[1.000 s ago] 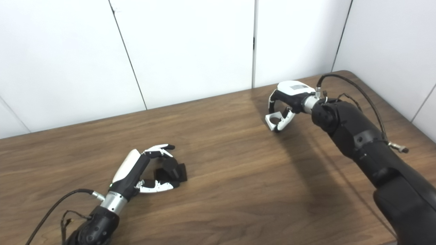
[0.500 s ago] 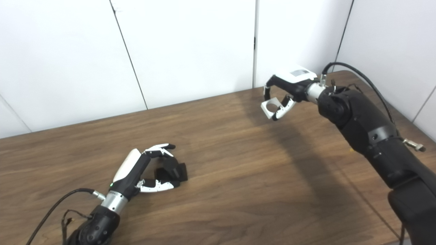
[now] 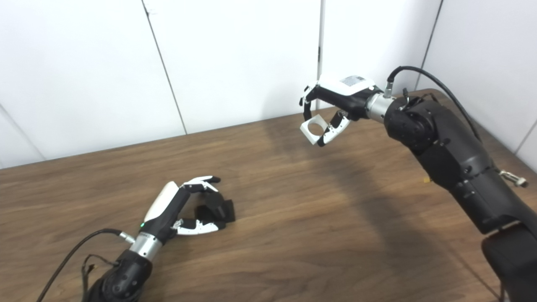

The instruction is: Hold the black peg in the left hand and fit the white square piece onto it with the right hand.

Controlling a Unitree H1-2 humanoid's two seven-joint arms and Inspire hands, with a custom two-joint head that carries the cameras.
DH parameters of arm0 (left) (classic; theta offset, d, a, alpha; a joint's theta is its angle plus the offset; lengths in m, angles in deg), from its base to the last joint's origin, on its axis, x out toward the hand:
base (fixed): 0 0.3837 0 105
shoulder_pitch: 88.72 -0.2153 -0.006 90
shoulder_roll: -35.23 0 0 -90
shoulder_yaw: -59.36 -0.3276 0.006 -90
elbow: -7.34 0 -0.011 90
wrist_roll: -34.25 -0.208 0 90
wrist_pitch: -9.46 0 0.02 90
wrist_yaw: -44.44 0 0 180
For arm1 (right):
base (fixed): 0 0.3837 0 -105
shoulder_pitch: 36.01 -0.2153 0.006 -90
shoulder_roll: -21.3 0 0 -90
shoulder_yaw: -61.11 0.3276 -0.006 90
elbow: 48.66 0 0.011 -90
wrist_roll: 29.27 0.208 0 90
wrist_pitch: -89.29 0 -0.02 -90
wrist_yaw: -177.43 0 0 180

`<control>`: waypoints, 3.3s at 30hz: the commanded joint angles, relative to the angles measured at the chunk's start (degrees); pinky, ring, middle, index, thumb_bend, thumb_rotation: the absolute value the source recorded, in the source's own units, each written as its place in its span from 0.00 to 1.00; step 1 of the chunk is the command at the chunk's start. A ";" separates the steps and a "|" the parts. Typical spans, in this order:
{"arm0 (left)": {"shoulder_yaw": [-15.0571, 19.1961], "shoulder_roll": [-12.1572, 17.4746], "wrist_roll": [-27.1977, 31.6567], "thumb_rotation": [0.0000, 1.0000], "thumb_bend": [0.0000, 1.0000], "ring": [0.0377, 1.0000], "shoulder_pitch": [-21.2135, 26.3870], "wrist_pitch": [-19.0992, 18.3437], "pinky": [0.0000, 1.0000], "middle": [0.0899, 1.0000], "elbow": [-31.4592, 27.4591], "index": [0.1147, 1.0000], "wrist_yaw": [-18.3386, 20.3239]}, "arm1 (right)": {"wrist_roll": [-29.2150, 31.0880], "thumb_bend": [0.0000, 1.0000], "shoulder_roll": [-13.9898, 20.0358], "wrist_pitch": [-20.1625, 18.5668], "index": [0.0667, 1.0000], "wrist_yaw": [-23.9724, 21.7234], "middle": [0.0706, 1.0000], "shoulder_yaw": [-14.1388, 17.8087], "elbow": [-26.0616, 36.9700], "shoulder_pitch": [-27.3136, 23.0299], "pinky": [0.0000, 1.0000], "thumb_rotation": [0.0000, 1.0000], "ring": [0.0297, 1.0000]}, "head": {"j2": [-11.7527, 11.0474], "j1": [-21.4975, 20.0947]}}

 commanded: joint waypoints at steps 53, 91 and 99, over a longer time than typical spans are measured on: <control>-2.51 -3.31 -1.72 0.07 0.52 0.85 0.41 -4.66 0.75 0.81 4.82 0.42 -1.20 | 2.34 0.52 -16.63 5.94 0.44 -8.28 0.75 -6.02 5.89 -5.16 0.88 0.15 0.86 | 1.53 11.51; -2.76 -3.75 -2.22 0.07 0.52 0.85 -0.17 -6.16 0.74 0.81 3.55 0.42 -1.48 | 0.87 0.52 -16.93 7.01 0.44 -12.89 0.74 -9.35 2.59 -9.46 0.89 0.14 0.86 | 2.21 12.92; -2.80 -3.61 -2.16 0.07 0.52 0.85 -0.22 -5.89 0.74 0.81 3.59 0.42 -1.76 | 0.28 0.52 -17.67 7.38 0.44 -12.85 0.74 -10.34 1.24 -9.43 0.89 0.14 0.86 | 2.31 13.23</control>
